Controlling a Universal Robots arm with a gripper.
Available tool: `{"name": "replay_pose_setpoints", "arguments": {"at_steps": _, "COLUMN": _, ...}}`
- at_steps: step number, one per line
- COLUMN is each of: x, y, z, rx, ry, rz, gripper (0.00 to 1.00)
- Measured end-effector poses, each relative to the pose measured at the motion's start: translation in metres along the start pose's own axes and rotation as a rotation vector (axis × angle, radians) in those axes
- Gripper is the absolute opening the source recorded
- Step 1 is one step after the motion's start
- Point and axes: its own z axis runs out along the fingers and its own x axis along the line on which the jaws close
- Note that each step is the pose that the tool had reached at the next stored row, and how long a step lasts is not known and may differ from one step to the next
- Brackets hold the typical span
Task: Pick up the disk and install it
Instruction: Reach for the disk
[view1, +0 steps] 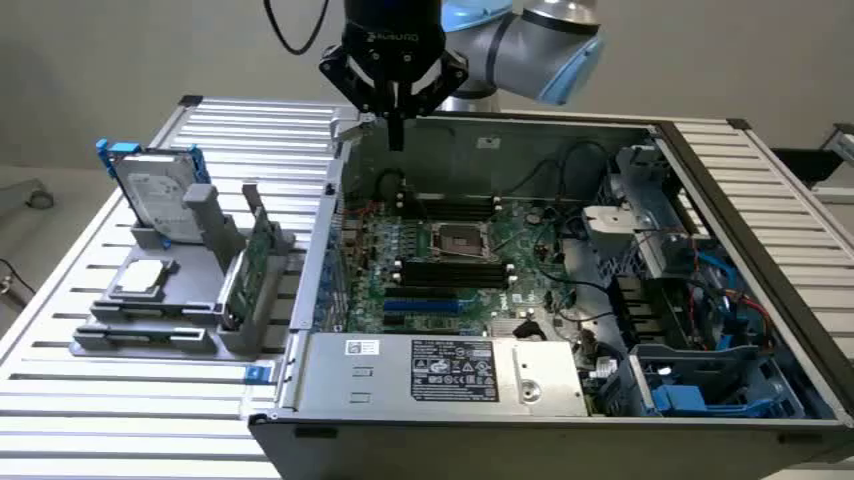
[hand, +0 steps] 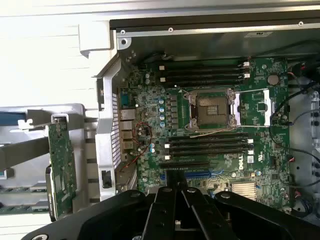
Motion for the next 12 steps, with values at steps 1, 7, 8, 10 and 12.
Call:
{"name": "replay_pose_setpoints", "arguments": {"at_steps": 1, "x": 0.0, "y": 0.0, "z": 0.0, "rx": 0.0001, "ry": 0.0, "rz": 0.0, "gripper": 0.11}}
{"name": "replay_pose_setpoints", "arguments": {"at_steps": 7, "x": 0.0, "y": 0.0, "z": 0.0, "rx": 0.0, "ry": 0.0, "rz": 0.0, "gripper": 0.11}}
{"name": "replay_pose_setpoints", "arguments": {"at_steps": 8, "x": 0.0, "y": 0.0, "z": 0.0, "rx": 0.0, "ry": 0.0, "rz": 0.0, "gripper": 0.11}}
{"name": "replay_pose_setpoints", "arguments": {"at_steps": 10, "x": 0.0, "y": 0.0, "z": 0.0, "rx": 0.0, "ry": 0.0, "rz": 0.0, "gripper": 0.11}}
{"name": "replay_pose_setpoints", "arguments": {"at_steps": 12, "x": 0.0, "y": 0.0, "z": 0.0, "rx": 0.0, "ry": 0.0, "rz": 0.0, "gripper": 0.11}}
